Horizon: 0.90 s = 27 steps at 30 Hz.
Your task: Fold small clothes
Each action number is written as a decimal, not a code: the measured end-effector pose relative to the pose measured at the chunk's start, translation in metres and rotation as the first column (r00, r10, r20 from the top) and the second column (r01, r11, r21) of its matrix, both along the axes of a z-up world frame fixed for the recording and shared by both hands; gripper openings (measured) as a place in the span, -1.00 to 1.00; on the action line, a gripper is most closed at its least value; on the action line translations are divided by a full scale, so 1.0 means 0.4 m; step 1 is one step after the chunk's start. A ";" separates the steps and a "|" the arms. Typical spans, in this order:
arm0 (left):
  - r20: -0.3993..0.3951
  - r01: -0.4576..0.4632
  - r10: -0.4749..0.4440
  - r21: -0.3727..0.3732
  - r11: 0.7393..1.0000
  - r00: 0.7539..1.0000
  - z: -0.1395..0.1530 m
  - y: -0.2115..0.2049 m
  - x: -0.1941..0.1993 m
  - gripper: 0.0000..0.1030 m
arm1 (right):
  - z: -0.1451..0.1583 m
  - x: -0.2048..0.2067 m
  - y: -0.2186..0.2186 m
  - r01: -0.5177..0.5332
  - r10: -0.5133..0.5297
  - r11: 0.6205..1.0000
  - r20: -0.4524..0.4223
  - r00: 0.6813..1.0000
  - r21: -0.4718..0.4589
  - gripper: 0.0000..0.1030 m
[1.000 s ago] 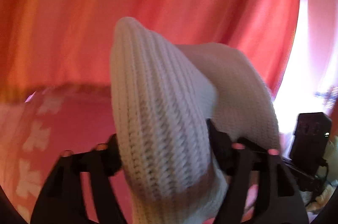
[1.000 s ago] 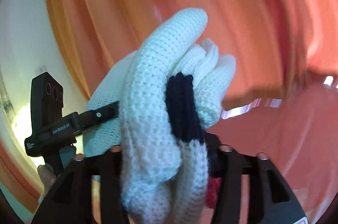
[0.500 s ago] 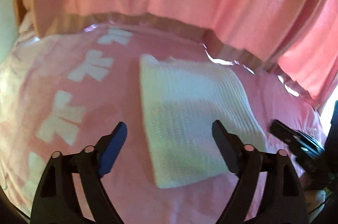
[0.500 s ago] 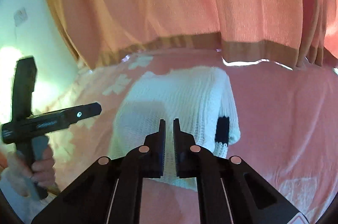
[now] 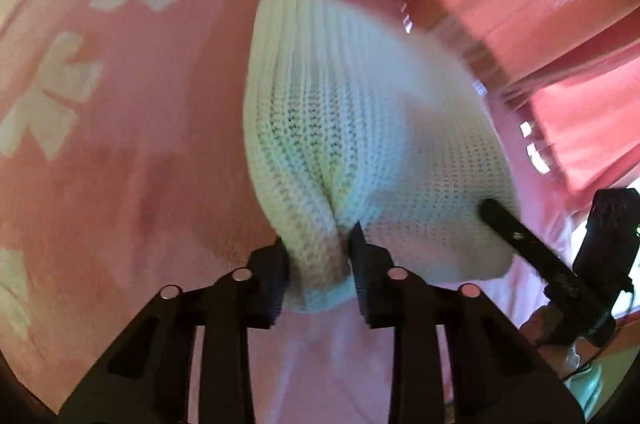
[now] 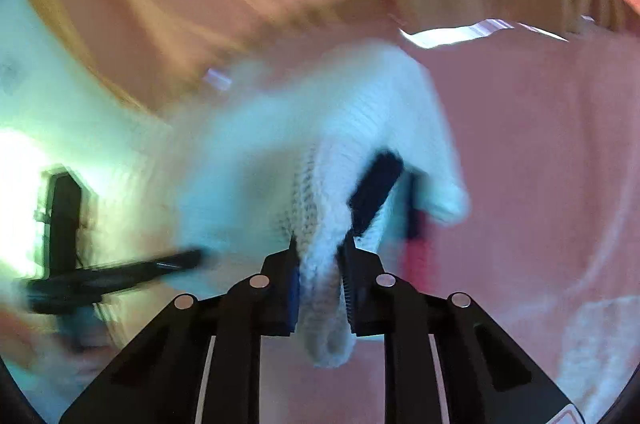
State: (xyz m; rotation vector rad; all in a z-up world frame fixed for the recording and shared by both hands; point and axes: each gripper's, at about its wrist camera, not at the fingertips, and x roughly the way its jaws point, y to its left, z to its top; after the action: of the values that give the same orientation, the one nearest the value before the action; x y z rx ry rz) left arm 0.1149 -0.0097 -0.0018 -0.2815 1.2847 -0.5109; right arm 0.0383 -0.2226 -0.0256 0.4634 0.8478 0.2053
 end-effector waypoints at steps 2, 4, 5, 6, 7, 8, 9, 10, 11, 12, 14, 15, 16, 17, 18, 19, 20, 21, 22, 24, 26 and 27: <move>0.010 -0.017 0.017 -0.028 0.999 1.000 0.023 0.033 0.000 -0.43 | 0.043 -0.025 -0.002 -0.006 0.007 1.000 0.056 0.998 -0.012 -0.68; -0.012 -0.027 0.028 0.042 0.999 1.000 -0.008 0.043 0.005 -0.33 | -0.021 -0.006 -0.006 0.036 -0.048 0.982 -0.059 0.997 -0.186 -0.65; -0.022 -0.037 0.040 0.114 0.993 0.999 -0.031 0.043 0.007 -0.30 | -0.073 0.009 -0.008 0.051 -0.093 0.957 -0.136 0.986 -0.285 -0.56; -0.041 -0.041 0.046 0.122 0.992 0.998 -0.050 0.044 0.009 -0.18 | -0.113 0.019 -0.011 0.043 -0.106 0.948 -0.184 0.977 -0.316 -0.46; -0.053 -0.050 0.055 0.094 0.994 0.997 -0.049 0.048 0.011 -0.15 | -0.117 0.017 -0.020 0.066 -0.119 0.957 -0.175 0.977 -0.283 -0.39; -0.057 -0.062 0.065 0.059 0.996 0.996 -0.042 0.052 0.013 -0.09 | -0.102 0.016 -0.023 0.080 -0.129 0.958 -0.166 0.978 -0.275 -0.25; -0.050 -0.074 0.075 0.019 0.997 0.996 -0.028 0.056 0.015 0.18 | -0.077 0.014 -0.022 0.111 -0.159 0.957 -0.164 0.974 -0.268 -0.10; -0.025 -0.095 0.094 -0.022 0.995 0.995 -0.008 0.061 0.019 0.53 | -0.039 0.009 -0.017 0.123 -0.157 0.952 -0.102 0.982 -0.281 0.10; 0.001 -0.118 0.118 -0.041 0.992 0.993 0.007 0.062 0.023 0.63 | -0.018 0.005 -0.016 0.145 -0.170 0.942 -0.057 0.984 -0.303 0.51; 0.028 -0.138 0.140 -0.053 0.989 0.990 0.019 0.060 0.032 0.65 | -0.005 0.006 -0.015 0.169 -0.185 0.929 -0.018 0.983 -0.328 0.61; 0.031 -0.143 0.145 -0.062 0.988 0.989 0.015 0.046 0.057 0.65 | -0.024 0.037 -0.020 0.171 -0.193 0.923 -0.033 0.981 -0.344 0.61; 0.022 -0.153 0.154 -0.060 0.986 0.988 -0.002 0.036 0.074 0.65 | -0.061 0.064 -0.030 0.152 -0.189 0.939 -0.094 0.977 -0.309 0.61; 0.017 -0.158 0.159 -0.056 0.986 0.987 -0.016 0.028 0.086 0.65 | -0.092 0.078 -0.037 0.146 -0.189 0.950 -0.136 0.972 -0.274 0.61; 0.009 -0.157 0.157 -0.049 0.986 0.987 -0.035 0.020 0.096 0.65 | -0.128 0.090 -0.046 0.150 -0.192 0.962 -0.174 0.966 -0.228 0.59; -0.001 -0.153 0.153 -0.036 0.988 0.988 -0.055 0.019 0.103 0.60 | -0.153 0.104 -0.055 0.153 -0.186 0.973 -0.197 0.963 -0.172 0.58; -0.013 -0.144 0.144 -0.030 0.989 0.990 -0.081 0.008 0.110 0.43 | -0.176 0.104 -0.066 0.168 -0.184 0.981 -0.198 0.963 -0.098 0.56; -0.024 -0.128 0.126 -0.055 0.990 0.992 -0.096 -0.003 0.116 0.29 | -0.179 0.110 -0.064 0.179 -0.191 0.981 -0.185 0.964 -0.081 0.19; -0.026 -0.120 0.119 -0.074 0.990 0.993 -0.093 -0.014 0.120 0.10 | -0.173 0.116 -0.058 0.158 -0.167 0.985 -0.175 0.970 -0.067 -0.14; -0.008 -0.114 0.113 -0.059 0.992 0.994 -0.076 -0.024 0.125 -0.14 | -0.159 0.120 -0.052 0.149 -0.153 0.988 -0.162 0.975 -0.032 -0.22; 0.057 -0.077 0.080 -0.045 0.996 0.995 -0.018 -0.035 0.123 -0.24 | -0.110 0.114 -0.025 0.138 -0.139 0.990 -0.092 0.986 -0.018 -0.33; 0.152 -0.051 0.060 -0.061 0.997 0.987 0.063 -0.024 0.112 -0.26 | -0.055 0.099 0.007 0.109 -0.109 0.994 -0.001 0.994 0.001 -0.35; 0.187 -0.044 0.053 -0.054 0.998 0.981 0.095 -0.018 0.108 -0.26 | -0.031 0.095 0.023 0.082 -0.082 0.997 0.037 0.996 0.013 -0.35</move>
State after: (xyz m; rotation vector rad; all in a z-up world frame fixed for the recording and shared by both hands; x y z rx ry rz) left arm 0.1580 -0.0167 0.0361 -0.2983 1.0801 -0.5161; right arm 0.0761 -0.2135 -0.0378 0.5022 0.7896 0.1429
